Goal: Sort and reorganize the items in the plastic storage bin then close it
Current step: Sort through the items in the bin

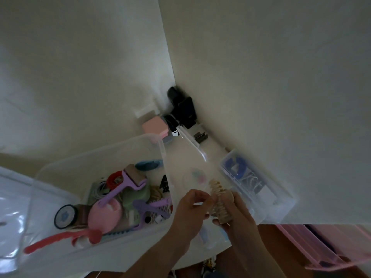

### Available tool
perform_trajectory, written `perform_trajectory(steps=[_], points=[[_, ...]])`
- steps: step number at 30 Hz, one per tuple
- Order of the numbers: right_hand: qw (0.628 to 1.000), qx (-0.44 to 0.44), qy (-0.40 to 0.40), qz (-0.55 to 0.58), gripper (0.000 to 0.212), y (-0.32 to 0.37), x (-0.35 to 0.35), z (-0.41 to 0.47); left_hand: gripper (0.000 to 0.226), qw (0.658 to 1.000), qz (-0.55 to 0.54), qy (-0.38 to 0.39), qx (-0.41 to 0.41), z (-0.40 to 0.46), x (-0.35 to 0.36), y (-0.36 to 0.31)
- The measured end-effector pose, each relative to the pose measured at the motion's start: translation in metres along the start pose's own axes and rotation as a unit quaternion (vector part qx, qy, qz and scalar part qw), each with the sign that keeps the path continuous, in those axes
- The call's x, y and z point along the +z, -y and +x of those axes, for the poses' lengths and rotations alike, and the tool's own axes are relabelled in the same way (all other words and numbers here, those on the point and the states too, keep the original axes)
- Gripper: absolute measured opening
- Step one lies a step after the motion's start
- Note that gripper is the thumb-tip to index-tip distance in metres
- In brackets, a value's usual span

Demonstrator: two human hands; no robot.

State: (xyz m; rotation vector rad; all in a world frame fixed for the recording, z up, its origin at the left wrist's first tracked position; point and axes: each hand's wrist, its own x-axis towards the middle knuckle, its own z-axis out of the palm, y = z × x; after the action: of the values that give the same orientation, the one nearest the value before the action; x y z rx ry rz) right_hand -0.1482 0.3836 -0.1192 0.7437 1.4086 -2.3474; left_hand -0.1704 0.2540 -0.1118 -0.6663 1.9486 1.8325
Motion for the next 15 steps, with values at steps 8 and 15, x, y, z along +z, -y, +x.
perform_trajectory(steps=[8, 15], points=[[0.999, -0.036, -0.008, 0.009, 0.024, 0.067, 0.008, 0.056, 0.064, 0.997, -0.036, -0.052, -0.054, 0.051, 0.013, -0.049], [0.999, 0.026, 0.026, 0.006, 0.023, 0.096, 0.056, 0.207, 0.089, 0.98, -0.046, -0.15, -0.126, 0.133, 0.026, -0.082]])
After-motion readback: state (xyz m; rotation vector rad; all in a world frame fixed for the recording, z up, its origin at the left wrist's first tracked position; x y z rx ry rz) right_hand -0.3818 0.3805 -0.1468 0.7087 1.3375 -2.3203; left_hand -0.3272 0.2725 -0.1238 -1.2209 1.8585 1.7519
